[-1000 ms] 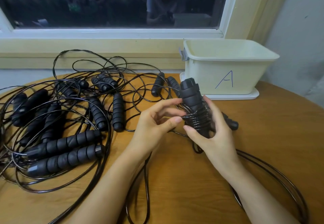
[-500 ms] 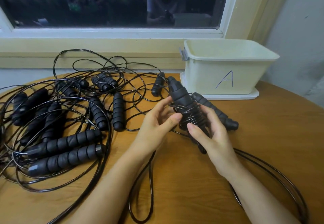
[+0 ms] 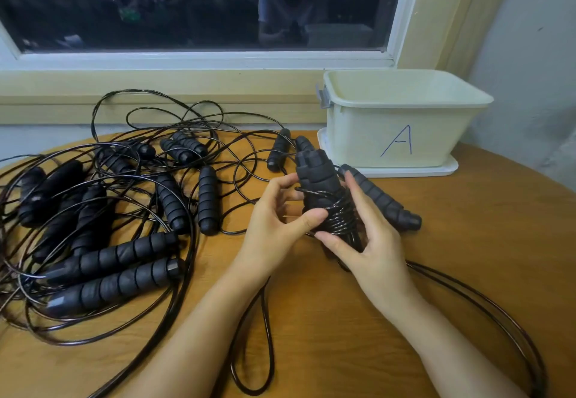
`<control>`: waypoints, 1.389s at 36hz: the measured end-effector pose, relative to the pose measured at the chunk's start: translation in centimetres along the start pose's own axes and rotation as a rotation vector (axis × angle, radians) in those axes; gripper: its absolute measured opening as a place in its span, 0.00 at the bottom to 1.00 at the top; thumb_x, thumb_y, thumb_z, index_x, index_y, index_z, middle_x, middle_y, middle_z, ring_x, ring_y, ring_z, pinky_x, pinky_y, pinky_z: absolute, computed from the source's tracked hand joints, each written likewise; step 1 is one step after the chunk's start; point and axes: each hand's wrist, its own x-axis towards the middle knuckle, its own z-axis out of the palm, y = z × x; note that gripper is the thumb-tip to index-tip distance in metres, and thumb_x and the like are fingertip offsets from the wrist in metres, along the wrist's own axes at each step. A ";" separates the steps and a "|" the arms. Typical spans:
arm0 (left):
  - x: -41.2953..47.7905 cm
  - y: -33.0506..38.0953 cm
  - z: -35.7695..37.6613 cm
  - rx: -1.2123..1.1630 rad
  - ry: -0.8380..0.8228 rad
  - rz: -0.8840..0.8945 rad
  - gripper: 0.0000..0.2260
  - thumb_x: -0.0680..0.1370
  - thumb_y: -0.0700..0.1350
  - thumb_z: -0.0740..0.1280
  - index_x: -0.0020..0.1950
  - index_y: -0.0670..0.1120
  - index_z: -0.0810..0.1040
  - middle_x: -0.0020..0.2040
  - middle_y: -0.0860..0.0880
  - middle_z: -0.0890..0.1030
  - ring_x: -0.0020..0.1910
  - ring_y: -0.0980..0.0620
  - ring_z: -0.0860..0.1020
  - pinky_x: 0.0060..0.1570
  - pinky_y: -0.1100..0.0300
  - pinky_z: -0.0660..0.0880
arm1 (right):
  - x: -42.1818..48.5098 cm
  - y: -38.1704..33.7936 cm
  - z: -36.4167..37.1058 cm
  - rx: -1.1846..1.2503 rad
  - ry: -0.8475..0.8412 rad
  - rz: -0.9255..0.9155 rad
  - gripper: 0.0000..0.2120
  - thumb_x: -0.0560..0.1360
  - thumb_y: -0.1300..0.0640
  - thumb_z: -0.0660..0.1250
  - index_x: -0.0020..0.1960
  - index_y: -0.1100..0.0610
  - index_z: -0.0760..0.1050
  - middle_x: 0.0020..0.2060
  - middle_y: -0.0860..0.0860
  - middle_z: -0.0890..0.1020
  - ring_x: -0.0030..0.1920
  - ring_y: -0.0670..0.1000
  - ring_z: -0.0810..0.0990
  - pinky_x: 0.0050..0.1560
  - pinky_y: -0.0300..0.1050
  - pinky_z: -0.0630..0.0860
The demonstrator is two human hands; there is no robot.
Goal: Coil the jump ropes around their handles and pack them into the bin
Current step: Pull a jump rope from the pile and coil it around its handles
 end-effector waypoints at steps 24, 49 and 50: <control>0.2 -0.5 -0.8 -0.085 -0.107 -0.007 0.23 0.74 0.43 0.67 0.69 0.48 0.67 0.50 0.48 0.85 0.53 0.53 0.83 0.49 0.64 0.77 | 0.0 -0.3 -0.7 0.232 0.030 0.027 0.28 0.74 0.52 0.73 0.70 0.41 0.66 0.65 0.44 0.77 0.66 0.44 0.76 0.64 0.45 0.76; 0.3 -0.2 -1.2 -0.245 -0.100 -0.120 0.24 0.72 0.43 0.70 0.68 0.50 0.71 0.51 0.44 0.82 0.48 0.53 0.82 0.46 0.61 0.78 | 0.7 0.3 -0.8 0.249 0.054 0.030 0.25 0.76 0.54 0.67 0.70 0.43 0.68 0.68 0.46 0.76 0.70 0.46 0.73 0.71 0.46 0.70; 0.3 -0.2 -1.2 -0.251 -0.110 -0.130 0.24 0.73 0.43 0.69 0.68 0.50 0.71 0.51 0.44 0.83 0.48 0.53 0.82 0.47 0.62 0.78 | 0.7 0.4 -0.8 0.249 0.053 0.030 0.25 0.76 0.54 0.67 0.71 0.43 0.68 0.68 0.46 0.76 0.70 0.46 0.73 0.70 0.46 0.70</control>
